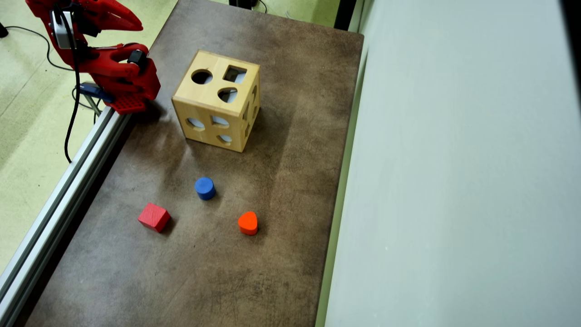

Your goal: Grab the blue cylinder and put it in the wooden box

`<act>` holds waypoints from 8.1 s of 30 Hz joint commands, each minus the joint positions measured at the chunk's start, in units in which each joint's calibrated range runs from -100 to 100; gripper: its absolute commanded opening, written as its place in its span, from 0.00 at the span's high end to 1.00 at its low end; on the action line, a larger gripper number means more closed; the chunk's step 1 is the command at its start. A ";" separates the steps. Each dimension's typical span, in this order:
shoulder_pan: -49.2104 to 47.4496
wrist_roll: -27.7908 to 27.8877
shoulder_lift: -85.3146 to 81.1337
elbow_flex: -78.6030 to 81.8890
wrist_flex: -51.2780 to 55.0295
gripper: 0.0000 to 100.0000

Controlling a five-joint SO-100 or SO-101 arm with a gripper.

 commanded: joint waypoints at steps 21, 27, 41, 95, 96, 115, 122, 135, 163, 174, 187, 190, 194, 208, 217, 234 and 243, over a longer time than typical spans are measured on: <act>0.51 0.20 2.30 -0.15 -0.15 0.97; 0.51 0.24 10.62 -1.05 -0.23 0.97; 9.57 0.39 32.28 -9.45 -18.49 0.97; 29.56 0.34 100.99 -22.42 -20.66 0.97; 29.56 0.34 101.67 -22.42 -20.66 0.97; 30.52 0.39 114.91 -28.51 -29.02 0.94; 32.45 0.39 115.85 -28.51 -29.35 0.91; 36.02 3.96 118.82 -28.69 -31.76 0.88; 36.09 4.05 119.50 -27.61 -30.87 0.69; 35.87 4.05 125.78 -28.60 -31.68 0.69; 35.80 4.05 127.48 -33.78 -33.12 0.68; 36.09 4.05 129.95 -35.66 -33.12 0.68; 36.17 4.05 131.81 -36.29 -33.04 0.68; 33.79 4.05 134.62 -38.26 -33.12 0.68; 33.94 3.96 135.04 -37.36 -32.88 0.68; 34.31 3.96 137.50 -38.08 -33.04 0.69; 34.61 3.47 137.16 -37.90 -32.88 0.70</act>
